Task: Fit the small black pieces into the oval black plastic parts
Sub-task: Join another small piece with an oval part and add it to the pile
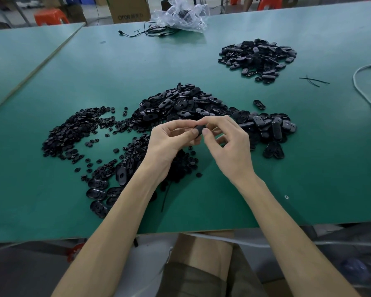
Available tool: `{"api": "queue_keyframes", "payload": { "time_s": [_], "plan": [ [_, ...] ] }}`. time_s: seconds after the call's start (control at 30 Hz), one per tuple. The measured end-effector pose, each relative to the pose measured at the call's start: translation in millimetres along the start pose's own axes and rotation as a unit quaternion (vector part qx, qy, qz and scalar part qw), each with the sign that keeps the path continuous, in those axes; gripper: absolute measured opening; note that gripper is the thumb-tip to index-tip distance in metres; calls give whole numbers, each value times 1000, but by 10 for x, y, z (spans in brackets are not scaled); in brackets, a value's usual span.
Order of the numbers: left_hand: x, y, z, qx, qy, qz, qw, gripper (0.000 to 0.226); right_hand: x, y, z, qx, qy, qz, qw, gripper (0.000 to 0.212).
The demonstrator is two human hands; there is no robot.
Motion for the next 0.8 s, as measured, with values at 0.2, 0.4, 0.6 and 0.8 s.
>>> {"api": "queue_keyframes", "payload": {
  "time_s": [0.2,0.4,0.6,0.8],
  "plan": [
    [-17,-2,-4,-4,35,27,999,21,-13,10,9,-3,5,11,1000,18],
    [-147,-22,-18,-73,265,160,948,24,-104,21,-123,-108,10,81,991,30],
    [-17,38,-16,-22,520,139,842,56,-393,-9,-265,-199,14,255,946,64],
    [82,77,14,35,575,108,810,56,-397,-22,-259,-194,14,276,941,70]
  ]
}}
Point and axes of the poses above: each hand's wrist, its own y-axis towards the middle knuckle, its own z-axis out of the palm, x = y × z, the point moved 5 cm from there along y, towards the middle knuckle, and after that the axes turned 6 degrees about -y, right-handed, at the moved point
